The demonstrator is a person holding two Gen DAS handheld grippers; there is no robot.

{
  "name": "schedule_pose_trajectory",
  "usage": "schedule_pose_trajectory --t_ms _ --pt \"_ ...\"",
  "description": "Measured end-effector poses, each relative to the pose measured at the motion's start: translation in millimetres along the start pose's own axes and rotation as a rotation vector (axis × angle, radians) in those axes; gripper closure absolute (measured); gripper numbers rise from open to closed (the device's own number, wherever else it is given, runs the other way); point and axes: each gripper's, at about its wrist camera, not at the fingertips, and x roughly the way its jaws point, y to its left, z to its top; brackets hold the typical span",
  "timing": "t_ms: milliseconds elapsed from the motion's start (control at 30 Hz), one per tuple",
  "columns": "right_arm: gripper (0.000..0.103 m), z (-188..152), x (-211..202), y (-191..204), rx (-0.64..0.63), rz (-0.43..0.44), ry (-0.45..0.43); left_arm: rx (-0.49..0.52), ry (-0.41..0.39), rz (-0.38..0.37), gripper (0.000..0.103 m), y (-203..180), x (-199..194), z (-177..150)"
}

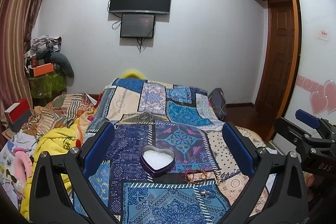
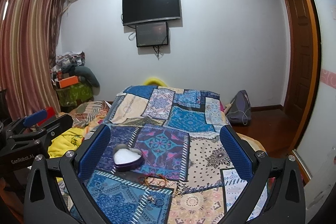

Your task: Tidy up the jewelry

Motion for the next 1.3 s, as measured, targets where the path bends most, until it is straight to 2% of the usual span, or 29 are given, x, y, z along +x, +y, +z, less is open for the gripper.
schedule_pose_trajectory --t_ms 233,300,500,567,633,867,933,1000,1167,1300 --pt "0.000 -15 27 -20 -0.009 -0.058 0.096 0.020 0.152 0.048 0.000 -4 54 -20" --pt "0.000 -25 39 -28 0.000 -0.059 0.147 0.029 0.227 0.018 0.000 -6 77 -33" --pt "0.002 -50 62 -44 0.007 -0.020 0.289 0.064 0.379 -0.075 0.001 -16 124 -64" --pt "0.011 -56 70 -47 -0.005 -0.003 0.335 0.060 0.447 -0.125 0.006 -16 141 -70" --pt "0.020 -61 75 -51 -0.002 0.023 0.371 0.070 0.498 -0.155 0.017 -18 152 -75" --pt "0.051 -85 90 -53 0.005 0.142 0.491 0.124 0.642 -0.270 0.036 -30 175 -96" --pt "0.056 -90 93 -50 0.001 0.189 0.527 0.149 0.682 -0.319 0.045 -37 177 -101" --pt "0.058 -95 96 -46 -0.008 0.221 0.553 0.171 0.731 -0.366 0.050 -43 181 -104" --pt "0.066 -107 102 -40 -0.026 0.267 0.600 0.210 0.795 -0.388 0.055 -45 190 -109" --pt "0.075 -118 107 -36 -0.014 0.297 0.642 0.205 0.882 -0.414 0.063 -45 197 -126"
